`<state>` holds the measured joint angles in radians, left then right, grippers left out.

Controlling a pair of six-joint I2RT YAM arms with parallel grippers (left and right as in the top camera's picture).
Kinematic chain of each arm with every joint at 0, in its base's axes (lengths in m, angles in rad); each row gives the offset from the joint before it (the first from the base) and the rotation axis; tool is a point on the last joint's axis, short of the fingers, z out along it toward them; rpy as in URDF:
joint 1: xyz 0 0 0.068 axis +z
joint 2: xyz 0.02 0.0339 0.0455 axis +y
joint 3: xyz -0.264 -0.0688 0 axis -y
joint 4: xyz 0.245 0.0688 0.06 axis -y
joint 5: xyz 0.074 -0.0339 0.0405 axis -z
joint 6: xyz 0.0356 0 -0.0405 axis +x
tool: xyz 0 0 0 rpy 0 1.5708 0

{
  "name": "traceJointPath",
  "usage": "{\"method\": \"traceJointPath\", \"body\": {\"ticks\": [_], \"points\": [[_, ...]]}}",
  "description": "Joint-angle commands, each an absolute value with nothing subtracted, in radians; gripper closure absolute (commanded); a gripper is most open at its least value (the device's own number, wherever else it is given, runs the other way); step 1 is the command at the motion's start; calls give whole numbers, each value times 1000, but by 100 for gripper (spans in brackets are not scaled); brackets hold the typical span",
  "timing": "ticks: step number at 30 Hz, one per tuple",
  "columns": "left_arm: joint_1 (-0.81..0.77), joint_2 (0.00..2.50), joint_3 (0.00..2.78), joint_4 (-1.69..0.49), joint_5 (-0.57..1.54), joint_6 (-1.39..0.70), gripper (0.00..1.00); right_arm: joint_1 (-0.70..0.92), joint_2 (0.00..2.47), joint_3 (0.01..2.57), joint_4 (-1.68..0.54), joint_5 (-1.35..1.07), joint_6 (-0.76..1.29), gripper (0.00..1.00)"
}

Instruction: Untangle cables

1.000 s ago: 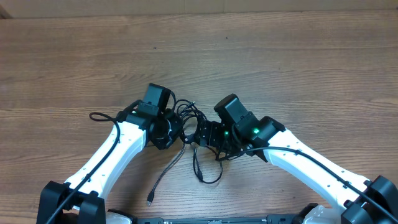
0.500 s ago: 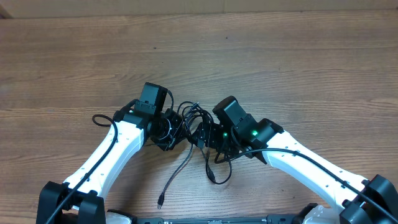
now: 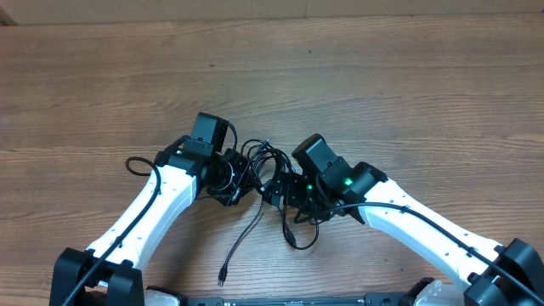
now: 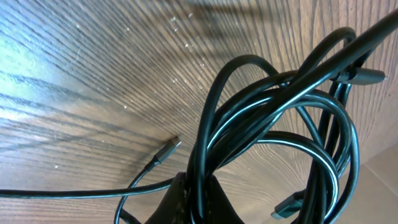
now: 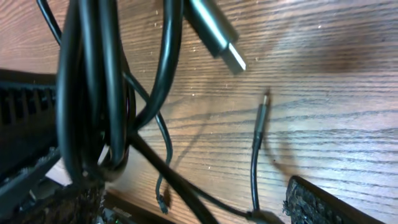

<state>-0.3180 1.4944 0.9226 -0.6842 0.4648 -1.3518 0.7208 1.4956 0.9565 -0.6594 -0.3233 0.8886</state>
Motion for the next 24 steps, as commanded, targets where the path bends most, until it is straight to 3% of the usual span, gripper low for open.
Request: {"method": "traceJointPath", "body": {"ticks": [1,15,24], "points": [[-314,1470,948,-683,561,-1340,96,725,1497,952,-656,-277,920,8],[-313,1470,947,-800,567,-1126,96,685,1497,953,-615,-176,1022,7],[-312,1470,947,-723,622,-1099,96,678,1497,952,-713,-172,1008,8]]}}
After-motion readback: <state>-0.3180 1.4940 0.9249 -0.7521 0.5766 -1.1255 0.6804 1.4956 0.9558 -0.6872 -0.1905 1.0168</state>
